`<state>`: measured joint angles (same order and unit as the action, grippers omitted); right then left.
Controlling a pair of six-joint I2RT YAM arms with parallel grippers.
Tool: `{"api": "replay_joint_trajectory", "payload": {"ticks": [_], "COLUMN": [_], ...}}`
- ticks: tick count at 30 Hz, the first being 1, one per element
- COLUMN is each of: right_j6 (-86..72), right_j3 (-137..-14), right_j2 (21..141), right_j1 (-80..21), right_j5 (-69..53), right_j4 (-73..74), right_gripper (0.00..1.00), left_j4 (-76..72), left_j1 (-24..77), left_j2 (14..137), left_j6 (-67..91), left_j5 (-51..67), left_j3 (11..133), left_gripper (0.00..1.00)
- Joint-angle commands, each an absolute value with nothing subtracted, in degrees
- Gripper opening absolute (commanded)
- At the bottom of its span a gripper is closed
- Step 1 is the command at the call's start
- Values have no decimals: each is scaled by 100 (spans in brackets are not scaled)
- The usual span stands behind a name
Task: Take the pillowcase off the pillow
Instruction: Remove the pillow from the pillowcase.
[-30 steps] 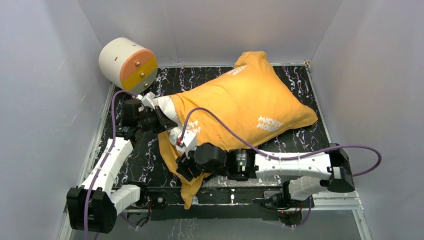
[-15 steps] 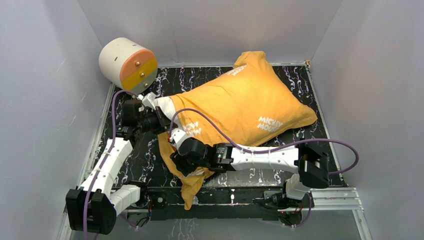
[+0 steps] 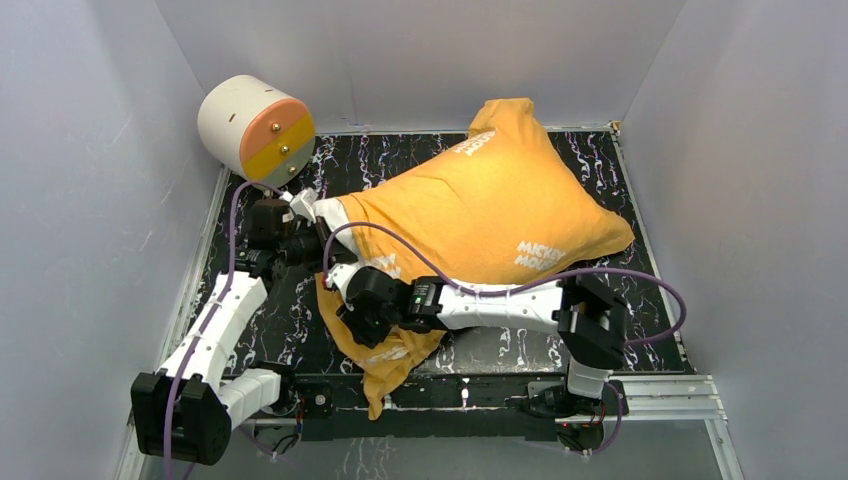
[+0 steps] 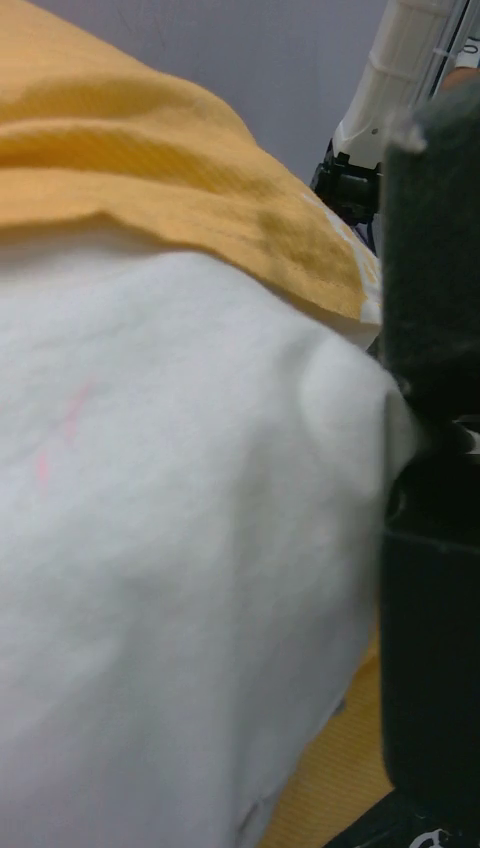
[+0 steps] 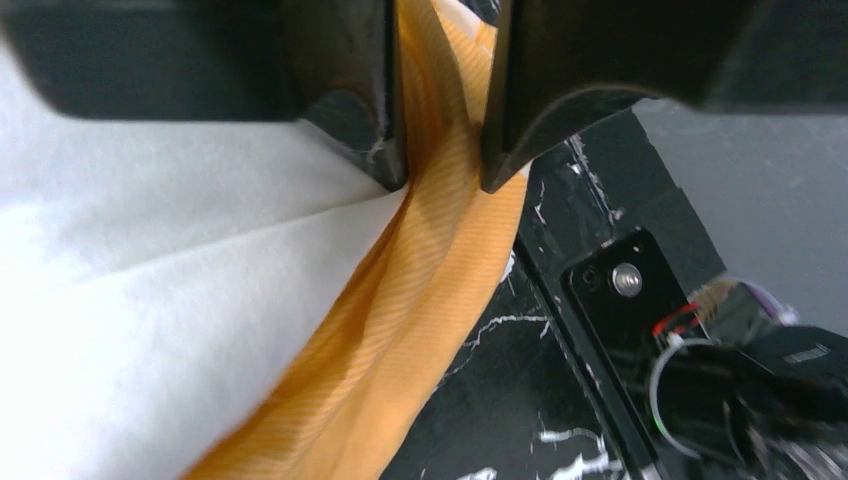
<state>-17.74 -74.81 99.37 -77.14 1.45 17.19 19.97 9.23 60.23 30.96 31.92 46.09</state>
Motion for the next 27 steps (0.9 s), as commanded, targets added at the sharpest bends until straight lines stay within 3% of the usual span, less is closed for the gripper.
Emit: {"api": "replay_joint_trajectory", "payload": {"ticks": [1, 5, 12, 15, 20, 21, 25, 27], "right_j6": [-1608, -1794, -1872, -1996, -2327, -2470, -3196, -3472], "right_j3": [-7193, -6452, -5313, -5040, -5033, -5055, -5032, -4972], "right_j2": [10260, 9798, 8964, 8782, 8696, 8719, 8978, 9068], "right_j1": [-8358, -8472, -8481, -8481, -8478, -8474, -8475, -8481], "right_j5": [-1632, -1942, -2800, -2409, -837, -379, 1280, 1824], "right_j4": [1560, 1109, 274, 155, 308, 341, 63, -231], "right_gripper": [31, 18, 16, 22, 16, 14, 2, 3], "left_j4": [1805, 1857, 2035, 2058, 1936, 1886, 1863, 2010], "left_j1": [976, 967, 799, 775, 773, 773, 773, 773], "left_j2": [6162, 6483, 6971, 7039, 6912, 6830, 6266, 5815], "left_j6": [3139, 3168, 3182, 3226, 3272, 3261, 3275, 3283], "left_j5": [3346, 3010, 2567, 2574, 2815, 2919, 3120, 2956], "left_j3": [5211, 5661, 6468, 6647, 6344, 6153, 5210, 4791], "left_gripper": [0, 0, 0, 0, 0, 5, 60, 77]}}
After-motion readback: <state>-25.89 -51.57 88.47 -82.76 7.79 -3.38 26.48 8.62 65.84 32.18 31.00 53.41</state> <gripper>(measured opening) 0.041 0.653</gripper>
